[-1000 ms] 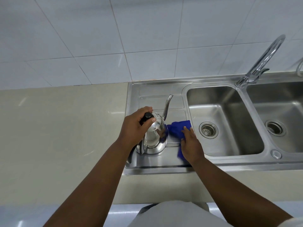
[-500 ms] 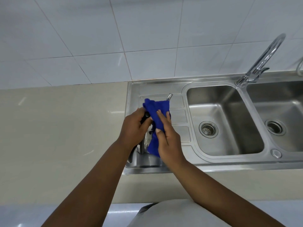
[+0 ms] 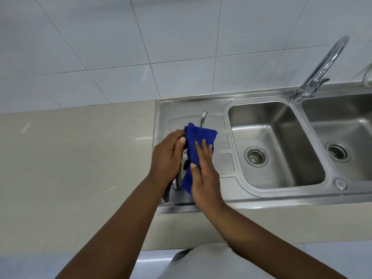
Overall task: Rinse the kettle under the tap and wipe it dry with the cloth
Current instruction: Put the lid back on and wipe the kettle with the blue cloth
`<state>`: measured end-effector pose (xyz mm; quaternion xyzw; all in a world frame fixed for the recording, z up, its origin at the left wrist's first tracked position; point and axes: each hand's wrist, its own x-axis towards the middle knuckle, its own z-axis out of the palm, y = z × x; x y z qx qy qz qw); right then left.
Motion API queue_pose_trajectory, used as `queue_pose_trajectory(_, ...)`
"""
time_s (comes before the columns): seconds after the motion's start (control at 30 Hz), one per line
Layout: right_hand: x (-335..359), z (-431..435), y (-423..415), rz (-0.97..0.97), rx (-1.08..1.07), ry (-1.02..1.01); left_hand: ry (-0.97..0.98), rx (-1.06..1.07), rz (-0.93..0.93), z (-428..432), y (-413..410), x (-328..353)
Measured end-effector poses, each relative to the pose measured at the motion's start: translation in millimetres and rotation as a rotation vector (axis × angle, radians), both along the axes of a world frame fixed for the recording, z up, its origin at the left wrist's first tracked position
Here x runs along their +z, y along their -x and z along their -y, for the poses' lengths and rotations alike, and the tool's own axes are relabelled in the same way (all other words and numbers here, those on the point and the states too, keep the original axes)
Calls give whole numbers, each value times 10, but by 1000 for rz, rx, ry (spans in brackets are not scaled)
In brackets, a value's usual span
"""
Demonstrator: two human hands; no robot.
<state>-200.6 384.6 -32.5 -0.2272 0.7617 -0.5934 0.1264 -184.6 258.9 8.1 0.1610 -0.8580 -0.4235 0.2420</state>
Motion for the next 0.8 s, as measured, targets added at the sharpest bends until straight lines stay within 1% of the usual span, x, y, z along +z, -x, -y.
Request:
queue_pose_trajectory(0.03, -52, 0, -31, -100, 17, -21, 1, -1, -2, -22, 0, 3)
queue_pose_trajectory(0.07, -167, -21, -44, -142, 20, -39, 3, 10, -6, -36, 2, -1)
queue_pose_trajectory(0.1, -291, -57, -44, -112, 15, -50, 12, 34, -11, -46, 2, -9)
queue_pose_trajectory(0.13, -388, -102, -40, -9, -7, -63, 25, 62, -12, -50, 3, -20)
queue_pose_trajectory(0.2, -568, -170, -20, 278, -85, -110, 34, 89, -4, -55, 12, -41)
queue_pose_trajectory(0.23, -622, -180, 0, 388, -126, -140, 26, 94, -3, -58, 17, -48)
queue_pose_trajectory(0.3, -641, -143, 41, 496, -181, -195, 10, 107, -7, -73, 24, -53)
queue_pose_trajectory(0.33, -591, -105, 41, 502, -200, -190, 6, 117, -10, -85, 27, -56)
queue_pose_trajectory(0.37, -509, -63, 21, 458, -203, -161, 5, 131, -15, -100, 32, -55)
queue_pose_trajectory(0.4, -413, -22, -18, 357, -189, -113, 4, 152, -20, -115, 38, -59)
queue_pose_trajectory(0.47, -206, 31, -111, 79, -113, -24, -13, 191, -32, -148, 44, -74)
queue_pose_trajectory(0.53, -160, 63, -168, -145, -31, 0, -52, 208, -35, -186, 49, -75)
queue_pose_trajectory(0.57, -211, 61, -181, -197, -5, -21, -70, 222, -32, -201, 49, -73)
queue_pose_trajectory(0.6, -302, 39, -187, -207, 12, -52, -81, 240, -31, -212, 50, -72)
queue_pose_trajectory(0.63, -415, -2, -195, -173, 26, -78, -86, 257, -31, -221, 50, -67)
queue_pose_trajectory(0.67, -532, -55, -213, -93, 34, -91, -85, 270, -32, -228, 50, -67)
queue_pose_trajectory(0.77, -766, -170, -252, 350, 5, -22, -75, 270, -27, -238, 57, -64)
queue_pose_trajectory(0.8, -761, -167, -248, 459, -10, 13, -69, 265, -23, -240, 61, -67)
